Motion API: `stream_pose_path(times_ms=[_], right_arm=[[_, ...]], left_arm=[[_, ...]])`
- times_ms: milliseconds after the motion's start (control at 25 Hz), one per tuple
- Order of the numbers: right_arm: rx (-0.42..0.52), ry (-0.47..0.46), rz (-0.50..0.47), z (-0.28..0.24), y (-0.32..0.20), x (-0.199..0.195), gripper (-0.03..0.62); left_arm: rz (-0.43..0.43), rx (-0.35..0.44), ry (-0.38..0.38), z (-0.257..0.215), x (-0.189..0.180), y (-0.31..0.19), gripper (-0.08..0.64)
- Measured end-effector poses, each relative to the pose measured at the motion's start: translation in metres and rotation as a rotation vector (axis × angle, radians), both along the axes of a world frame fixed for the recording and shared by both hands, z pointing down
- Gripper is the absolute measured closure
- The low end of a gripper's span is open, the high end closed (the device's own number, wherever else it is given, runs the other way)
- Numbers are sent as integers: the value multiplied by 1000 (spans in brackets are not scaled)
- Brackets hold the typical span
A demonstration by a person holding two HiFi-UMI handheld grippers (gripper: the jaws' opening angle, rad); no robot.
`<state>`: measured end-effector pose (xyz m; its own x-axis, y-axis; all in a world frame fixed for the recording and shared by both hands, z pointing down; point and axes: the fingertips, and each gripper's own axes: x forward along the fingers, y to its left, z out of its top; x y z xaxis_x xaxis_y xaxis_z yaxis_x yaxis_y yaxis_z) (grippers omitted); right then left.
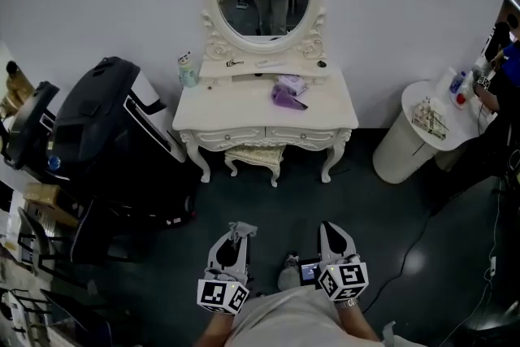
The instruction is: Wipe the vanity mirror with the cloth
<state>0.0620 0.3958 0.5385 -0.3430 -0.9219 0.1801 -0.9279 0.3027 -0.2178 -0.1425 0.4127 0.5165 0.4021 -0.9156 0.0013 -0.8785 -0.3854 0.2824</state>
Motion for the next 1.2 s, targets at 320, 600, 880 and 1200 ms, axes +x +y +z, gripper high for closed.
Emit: stream_pose_path(times_ms=[320, 600, 880, 1200], right_arm=[[37, 11, -66, -10, -95, 33, 584], [8, 8, -53, -2, -139, 55, 584], [-5, 29, -11, 4, -199, 56, 584], [-3, 51, 45, -9, -302, 36, 584]], left_arm=[[-72, 47, -12, -20, 30, -84, 483], [-100, 22, -13, -11, 42, -137, 483], [-66, 13, -14, -4, 42, -205, 483], [28, 41, 0, -18, 31, -334, 483]])
